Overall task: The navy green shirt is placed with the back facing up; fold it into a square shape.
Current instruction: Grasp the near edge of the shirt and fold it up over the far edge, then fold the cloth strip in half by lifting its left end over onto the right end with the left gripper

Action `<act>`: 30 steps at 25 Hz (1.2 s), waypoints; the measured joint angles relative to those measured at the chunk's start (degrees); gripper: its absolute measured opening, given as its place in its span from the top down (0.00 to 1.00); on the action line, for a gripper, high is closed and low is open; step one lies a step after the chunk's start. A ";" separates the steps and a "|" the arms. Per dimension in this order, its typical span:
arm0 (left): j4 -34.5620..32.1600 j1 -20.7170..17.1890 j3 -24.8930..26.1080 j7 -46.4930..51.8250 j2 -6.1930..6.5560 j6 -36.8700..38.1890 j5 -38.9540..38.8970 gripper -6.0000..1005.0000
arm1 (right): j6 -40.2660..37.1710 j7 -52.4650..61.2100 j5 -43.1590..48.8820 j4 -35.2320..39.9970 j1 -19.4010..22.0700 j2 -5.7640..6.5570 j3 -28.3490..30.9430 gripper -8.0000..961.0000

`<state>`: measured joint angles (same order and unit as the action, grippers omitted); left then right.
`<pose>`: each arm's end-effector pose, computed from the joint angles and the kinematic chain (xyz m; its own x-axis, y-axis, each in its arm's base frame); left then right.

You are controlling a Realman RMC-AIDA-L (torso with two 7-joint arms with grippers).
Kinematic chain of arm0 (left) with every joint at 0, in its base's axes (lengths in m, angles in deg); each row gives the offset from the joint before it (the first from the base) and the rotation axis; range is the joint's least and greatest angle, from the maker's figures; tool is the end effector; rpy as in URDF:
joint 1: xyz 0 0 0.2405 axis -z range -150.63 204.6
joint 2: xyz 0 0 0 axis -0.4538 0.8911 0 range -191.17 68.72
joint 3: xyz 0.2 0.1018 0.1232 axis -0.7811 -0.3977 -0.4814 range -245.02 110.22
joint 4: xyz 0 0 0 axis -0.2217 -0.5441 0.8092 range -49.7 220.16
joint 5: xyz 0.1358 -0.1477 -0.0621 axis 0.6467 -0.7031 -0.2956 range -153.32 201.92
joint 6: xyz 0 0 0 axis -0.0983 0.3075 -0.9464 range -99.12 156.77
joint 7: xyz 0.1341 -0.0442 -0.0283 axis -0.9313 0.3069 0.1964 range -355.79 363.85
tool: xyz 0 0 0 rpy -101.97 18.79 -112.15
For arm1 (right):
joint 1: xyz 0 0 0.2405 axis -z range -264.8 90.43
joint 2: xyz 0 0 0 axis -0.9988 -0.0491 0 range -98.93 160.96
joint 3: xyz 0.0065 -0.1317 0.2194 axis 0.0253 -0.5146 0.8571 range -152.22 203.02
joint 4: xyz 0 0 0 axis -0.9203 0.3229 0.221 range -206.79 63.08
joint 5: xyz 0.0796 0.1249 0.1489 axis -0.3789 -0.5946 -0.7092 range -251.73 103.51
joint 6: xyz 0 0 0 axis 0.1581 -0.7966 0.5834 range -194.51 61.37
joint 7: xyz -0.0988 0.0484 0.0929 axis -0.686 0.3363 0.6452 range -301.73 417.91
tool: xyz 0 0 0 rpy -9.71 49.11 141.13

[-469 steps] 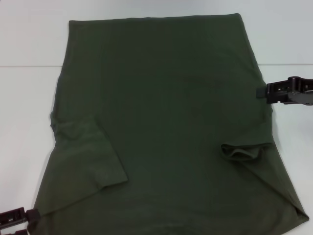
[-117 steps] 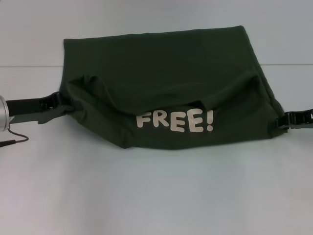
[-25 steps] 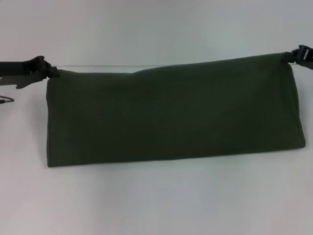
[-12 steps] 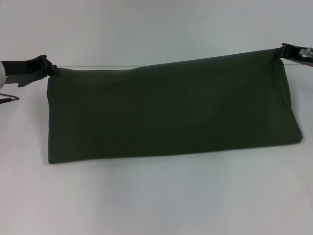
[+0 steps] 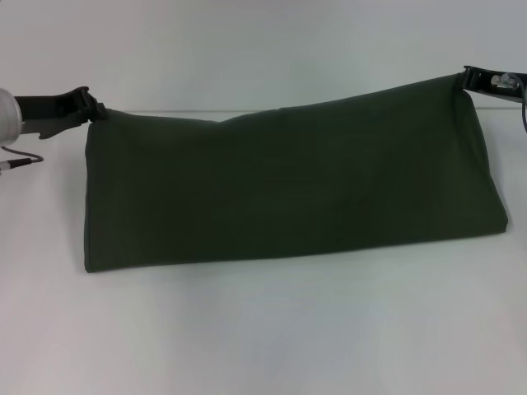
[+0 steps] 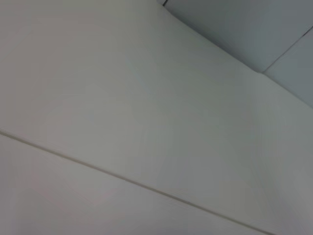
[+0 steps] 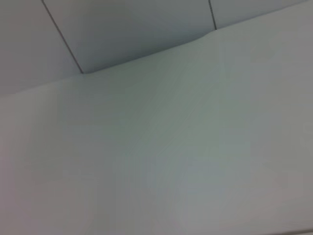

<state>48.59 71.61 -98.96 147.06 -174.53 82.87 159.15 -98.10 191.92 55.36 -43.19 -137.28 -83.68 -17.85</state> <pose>-0.2783 0.4543 0.0726 0.1512 0.6908 0.7070 0.9816 -0.0207 -0.1897 0.2507 0.4915 0.0437 0.4052 -0.5779 -0.7084 -0.8941 -0.0890 -0.4389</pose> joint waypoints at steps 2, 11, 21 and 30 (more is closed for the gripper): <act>0.45 0.50 -0.07 -0.03 0.12 -0.21 0.08 0.89 | -0.01 0.44 0.12 -0.65 -0.29 0.49 -0.37 0.93; -0.27 -0.24 0.90 0.79 -1.14 -1.92 -1.80 0.88 | 2.31 1.42 6.40 0.61 -1.64 2.78 -0.31 0.92; -6.06 -8.90 1.18 -0.73 -2.71 16.40 -11.46 0.36 | -25.26 8.03 -3.48 15.18 11.18 3.74 4.18 0.52; -5.29 -18.98 3.71 0.22 -2.35 33.69 -18.59 0.13 | -40.87 -5.68 -28.54 10.21 24.61 2.11 8.21 0.19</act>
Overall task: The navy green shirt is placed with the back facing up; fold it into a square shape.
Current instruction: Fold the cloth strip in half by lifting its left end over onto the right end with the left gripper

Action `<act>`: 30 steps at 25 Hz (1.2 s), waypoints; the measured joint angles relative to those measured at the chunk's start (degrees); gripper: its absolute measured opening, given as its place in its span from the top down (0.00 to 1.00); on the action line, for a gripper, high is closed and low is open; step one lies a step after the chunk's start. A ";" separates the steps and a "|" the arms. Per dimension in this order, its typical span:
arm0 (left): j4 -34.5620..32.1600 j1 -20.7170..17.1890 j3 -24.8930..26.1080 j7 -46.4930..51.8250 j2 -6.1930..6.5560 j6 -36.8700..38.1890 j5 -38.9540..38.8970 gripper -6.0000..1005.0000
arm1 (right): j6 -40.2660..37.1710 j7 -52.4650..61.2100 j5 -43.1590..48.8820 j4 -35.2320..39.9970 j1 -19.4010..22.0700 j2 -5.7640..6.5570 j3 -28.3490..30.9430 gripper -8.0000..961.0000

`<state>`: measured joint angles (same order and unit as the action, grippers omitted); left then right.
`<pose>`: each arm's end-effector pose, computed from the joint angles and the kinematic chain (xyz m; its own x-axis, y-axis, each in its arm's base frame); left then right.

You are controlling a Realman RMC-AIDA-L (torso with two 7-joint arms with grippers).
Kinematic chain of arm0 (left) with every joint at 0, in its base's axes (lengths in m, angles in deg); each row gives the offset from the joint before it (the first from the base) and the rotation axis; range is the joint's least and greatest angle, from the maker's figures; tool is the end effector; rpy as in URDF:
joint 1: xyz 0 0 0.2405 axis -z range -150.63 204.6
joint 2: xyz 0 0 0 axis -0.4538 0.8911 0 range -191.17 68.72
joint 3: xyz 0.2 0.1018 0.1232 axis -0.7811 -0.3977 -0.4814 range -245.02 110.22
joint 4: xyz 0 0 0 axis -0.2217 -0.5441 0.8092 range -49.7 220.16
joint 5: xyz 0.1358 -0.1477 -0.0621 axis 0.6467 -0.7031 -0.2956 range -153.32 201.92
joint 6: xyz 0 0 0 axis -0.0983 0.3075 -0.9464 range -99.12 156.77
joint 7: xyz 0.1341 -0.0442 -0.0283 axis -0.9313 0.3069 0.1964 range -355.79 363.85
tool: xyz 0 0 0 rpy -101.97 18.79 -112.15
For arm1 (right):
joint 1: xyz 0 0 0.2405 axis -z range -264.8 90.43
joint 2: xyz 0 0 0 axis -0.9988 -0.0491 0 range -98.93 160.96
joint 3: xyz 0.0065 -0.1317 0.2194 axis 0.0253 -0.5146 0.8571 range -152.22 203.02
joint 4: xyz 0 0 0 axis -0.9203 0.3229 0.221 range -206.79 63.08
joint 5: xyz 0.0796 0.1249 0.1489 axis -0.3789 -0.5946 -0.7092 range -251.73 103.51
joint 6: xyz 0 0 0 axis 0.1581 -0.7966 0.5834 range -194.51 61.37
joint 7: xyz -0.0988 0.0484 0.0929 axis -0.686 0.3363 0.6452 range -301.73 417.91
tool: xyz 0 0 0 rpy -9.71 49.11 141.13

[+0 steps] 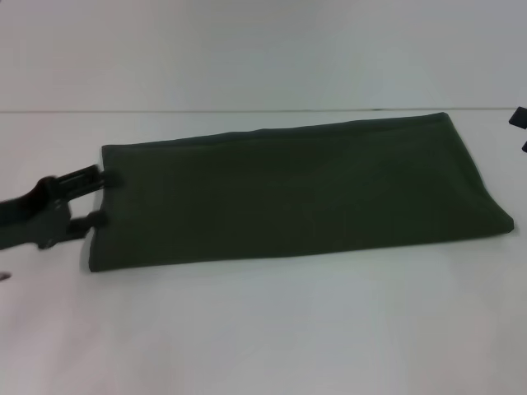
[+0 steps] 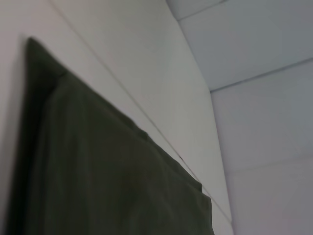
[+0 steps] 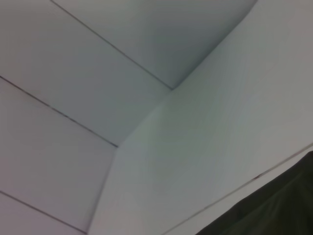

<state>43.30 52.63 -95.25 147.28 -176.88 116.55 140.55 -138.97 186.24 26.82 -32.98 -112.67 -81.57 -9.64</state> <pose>-0.3140 0.3274 0.0646 -0.1868 0.8106 0.5550 0.9400 -0.0167 0.3408 0.3223 0.3642 0.0937 -0.0152 -0.6111 -0.7914 -0.9746 -0.1677 0.1482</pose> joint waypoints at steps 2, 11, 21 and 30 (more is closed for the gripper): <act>1.02 -1.80 1.26 2.01 -0.16 0.04 0.00 0.11 | -0.52 -0.67 -0.14 -1.31 0.26 0.27 0.27 0.17; 8.44 -3.93 2.02 6.81 -0.43 -7.05 0.37 0.08 | 0.01 -2.56 -0.05 -2.87 -0.61 0.61 0.33 0.13; 11.42 -4.21 1.88 8.50 -0.79 -11.41 0.53 0.08 | 0.04 -2.61 -0.25 -3.14 -0.59 0.38 0.86 0.13; 12.75 -3.85 1.87 9.21 -0.96 -13.74 0.42 0.08 | 0.20 -2.64 -0.36 -3.20 -0.25 0.12 1.36 0.13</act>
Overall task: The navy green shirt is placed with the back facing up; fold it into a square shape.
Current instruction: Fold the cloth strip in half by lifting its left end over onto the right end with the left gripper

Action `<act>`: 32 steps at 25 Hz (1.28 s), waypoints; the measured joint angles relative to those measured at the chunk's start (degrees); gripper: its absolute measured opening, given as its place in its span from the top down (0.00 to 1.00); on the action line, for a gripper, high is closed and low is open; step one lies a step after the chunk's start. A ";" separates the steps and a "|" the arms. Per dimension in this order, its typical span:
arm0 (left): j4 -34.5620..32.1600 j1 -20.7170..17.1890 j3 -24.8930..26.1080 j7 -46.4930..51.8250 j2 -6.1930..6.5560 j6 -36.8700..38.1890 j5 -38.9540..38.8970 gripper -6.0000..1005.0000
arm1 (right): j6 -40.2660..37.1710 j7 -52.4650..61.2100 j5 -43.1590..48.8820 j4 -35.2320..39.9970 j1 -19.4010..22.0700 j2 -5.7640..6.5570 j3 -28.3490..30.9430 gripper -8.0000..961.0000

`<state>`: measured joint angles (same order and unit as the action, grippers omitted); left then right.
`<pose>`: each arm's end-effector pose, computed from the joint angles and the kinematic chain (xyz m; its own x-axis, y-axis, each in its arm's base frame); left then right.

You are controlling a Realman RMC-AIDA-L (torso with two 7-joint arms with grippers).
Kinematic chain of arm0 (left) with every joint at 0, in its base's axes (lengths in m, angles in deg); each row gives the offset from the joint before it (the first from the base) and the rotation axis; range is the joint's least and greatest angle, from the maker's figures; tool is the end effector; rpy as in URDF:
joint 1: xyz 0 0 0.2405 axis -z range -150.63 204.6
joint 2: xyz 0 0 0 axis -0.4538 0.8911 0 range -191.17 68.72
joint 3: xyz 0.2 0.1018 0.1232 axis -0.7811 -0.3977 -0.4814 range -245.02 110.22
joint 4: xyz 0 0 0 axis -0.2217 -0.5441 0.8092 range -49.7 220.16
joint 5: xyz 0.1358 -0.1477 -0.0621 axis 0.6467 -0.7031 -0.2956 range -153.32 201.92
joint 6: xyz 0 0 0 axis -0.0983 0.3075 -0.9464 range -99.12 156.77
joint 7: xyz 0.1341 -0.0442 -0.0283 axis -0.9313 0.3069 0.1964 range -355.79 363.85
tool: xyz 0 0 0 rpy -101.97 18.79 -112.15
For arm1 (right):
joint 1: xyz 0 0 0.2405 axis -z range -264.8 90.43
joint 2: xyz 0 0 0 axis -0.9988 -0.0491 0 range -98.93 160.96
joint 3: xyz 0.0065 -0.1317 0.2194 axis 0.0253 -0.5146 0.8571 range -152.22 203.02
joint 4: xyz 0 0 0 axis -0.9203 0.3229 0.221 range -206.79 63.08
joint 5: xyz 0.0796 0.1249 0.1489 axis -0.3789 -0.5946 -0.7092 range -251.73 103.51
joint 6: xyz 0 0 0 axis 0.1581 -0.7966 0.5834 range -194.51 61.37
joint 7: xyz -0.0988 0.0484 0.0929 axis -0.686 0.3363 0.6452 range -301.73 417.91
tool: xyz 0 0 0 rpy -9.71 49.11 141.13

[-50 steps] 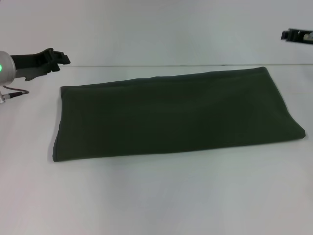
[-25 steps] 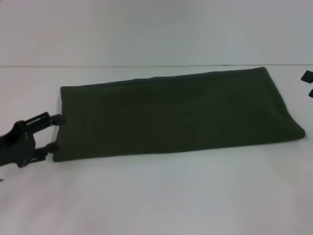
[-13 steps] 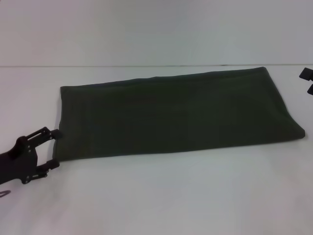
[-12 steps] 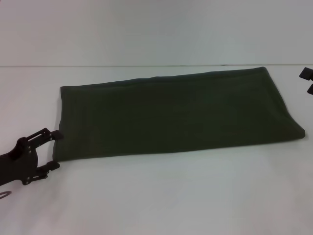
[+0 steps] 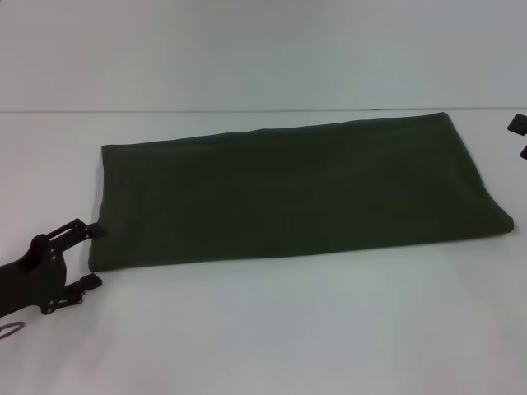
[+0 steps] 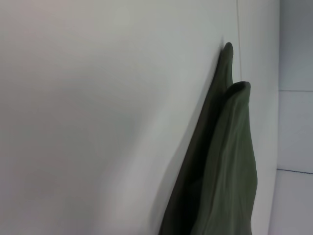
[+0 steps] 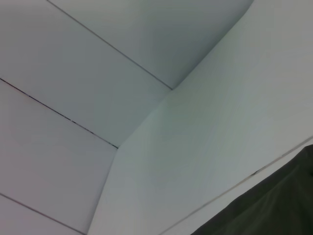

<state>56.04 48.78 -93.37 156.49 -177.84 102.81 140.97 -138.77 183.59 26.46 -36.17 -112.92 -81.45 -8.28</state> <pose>-0.3692 0.2992 0.0205 -0.5961 0.6388 0.4863 0.7939 0.3788 0.4756 0.3285 0.3615 0.0875 -0.0288 -0.6057 -0.7952 -0.9743 -0.1609 0.1579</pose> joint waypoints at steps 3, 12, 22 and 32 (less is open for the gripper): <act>0.01 0.09 -0.11 0.17 -0.16 -0.65 0.00 0.08 | 0.00 0.00 0.13 -0.05 0.07 -0.03 0.46 0.14; 0.53 0.59 -0.22 0.27 -0.35 -1.38 -0.01 0.08 | -0.01 0.00 0.24 -0.22 0.07 -0.14 0.90 0.14; 2.84 3.49 -0.67 0.17 -0.17 -3.08 0.48 0.08 | -0.06 -0.71 -0.07 -2.02 -0.03 0.26 1.06 0.14; 2.26 6.23 -0.39 -5.44 -1.37 -3.57 -3.12 0.08 | -0.74 -1.32 -0.12 -2.34 0.14 0.32 2.87 0.14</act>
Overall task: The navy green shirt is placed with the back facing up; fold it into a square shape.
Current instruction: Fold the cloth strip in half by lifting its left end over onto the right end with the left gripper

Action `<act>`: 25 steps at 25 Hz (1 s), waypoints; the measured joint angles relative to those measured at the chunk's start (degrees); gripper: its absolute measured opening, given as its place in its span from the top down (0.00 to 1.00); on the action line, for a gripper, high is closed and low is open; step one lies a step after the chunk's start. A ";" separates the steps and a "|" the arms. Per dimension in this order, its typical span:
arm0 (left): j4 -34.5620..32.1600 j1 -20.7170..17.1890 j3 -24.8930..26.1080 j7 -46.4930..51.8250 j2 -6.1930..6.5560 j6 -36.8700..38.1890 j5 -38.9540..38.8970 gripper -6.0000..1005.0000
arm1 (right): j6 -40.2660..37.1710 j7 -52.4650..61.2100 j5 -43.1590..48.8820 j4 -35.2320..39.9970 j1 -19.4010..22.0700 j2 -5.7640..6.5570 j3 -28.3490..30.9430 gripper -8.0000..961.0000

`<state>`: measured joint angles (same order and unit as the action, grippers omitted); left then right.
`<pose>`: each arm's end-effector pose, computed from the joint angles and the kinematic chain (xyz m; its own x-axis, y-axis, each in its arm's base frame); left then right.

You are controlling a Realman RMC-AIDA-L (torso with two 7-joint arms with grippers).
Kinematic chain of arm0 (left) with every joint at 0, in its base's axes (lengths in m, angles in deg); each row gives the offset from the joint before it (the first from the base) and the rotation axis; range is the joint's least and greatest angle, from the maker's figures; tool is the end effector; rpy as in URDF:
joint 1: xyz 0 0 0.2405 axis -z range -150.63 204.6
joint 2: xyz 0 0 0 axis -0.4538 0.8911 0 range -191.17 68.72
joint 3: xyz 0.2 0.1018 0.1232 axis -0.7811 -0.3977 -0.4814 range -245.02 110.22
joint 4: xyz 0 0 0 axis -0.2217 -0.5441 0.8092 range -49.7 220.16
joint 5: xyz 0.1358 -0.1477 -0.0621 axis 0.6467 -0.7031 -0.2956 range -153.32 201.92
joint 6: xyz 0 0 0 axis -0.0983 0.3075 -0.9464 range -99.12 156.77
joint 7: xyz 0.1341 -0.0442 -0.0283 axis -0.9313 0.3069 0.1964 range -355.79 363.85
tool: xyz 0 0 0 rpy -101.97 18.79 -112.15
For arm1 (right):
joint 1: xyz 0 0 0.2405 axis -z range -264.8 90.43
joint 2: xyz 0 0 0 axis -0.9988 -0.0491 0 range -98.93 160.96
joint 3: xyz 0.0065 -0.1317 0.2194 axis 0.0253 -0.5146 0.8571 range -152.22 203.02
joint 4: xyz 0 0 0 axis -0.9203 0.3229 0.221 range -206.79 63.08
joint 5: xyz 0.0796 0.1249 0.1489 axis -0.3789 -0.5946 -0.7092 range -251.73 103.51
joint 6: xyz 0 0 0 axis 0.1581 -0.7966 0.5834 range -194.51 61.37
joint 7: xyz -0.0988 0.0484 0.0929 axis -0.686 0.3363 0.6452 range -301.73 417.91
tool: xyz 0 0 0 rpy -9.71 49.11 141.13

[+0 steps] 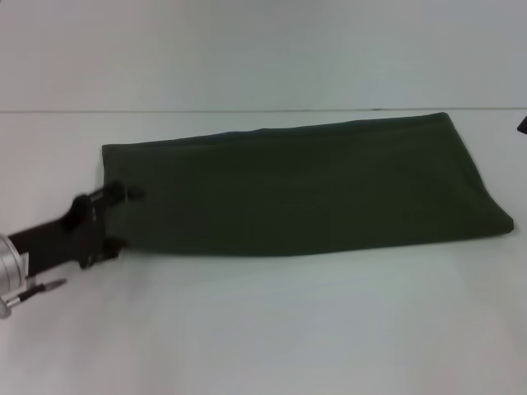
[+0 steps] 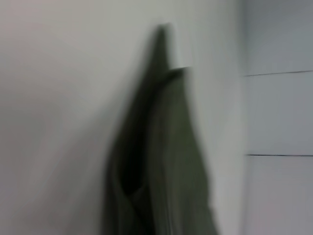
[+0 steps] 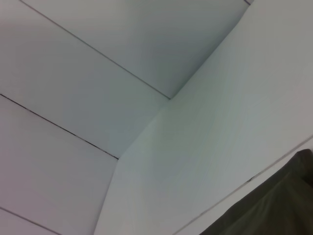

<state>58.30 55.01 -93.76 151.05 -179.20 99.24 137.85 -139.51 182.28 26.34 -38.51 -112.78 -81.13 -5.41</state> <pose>-0.3342 0.3386 0.0065 -0.5046 0.6817 0.5297 0.8430 0.2567 0.4727 0.3359 0.3568 0.0890 -0.0649 -0.5874 -0.8067 -0.9718 -0.1466 0.1849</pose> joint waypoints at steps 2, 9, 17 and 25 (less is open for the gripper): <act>0.06 -0.04 0.38 -2.77 -0.11 1.56 -2.60 0.08 | -0.02 0.00 0.00 0.00 0.02 0.00 0.26 0.14; 2.49 -1.27 -0.68 -2.60 -0.15 1.18 -2.31 0.08 | 0.64 -0.17 0.00 0.00 -0.02 -0.14 0.41 0.14; 3.36 -0.32 -2.15 -1.71 -0.29 -1.19 -1.27 0.09 | 1.00 -0.18 0.00 0.05 -0.21 -0.09 0.79 0.14; 0.12 0.01 -1.56 -2.85 -1.53 -3.83 -2.94 0.08 | 0.66 -0.18 0.01 0.06 -0.01 -0.13 1.48 0.14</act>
<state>58.42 55.02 -95.32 148.21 -180.73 95.41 134.91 -138.85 182.10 26.35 -38.45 -112.79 -81.26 -3.93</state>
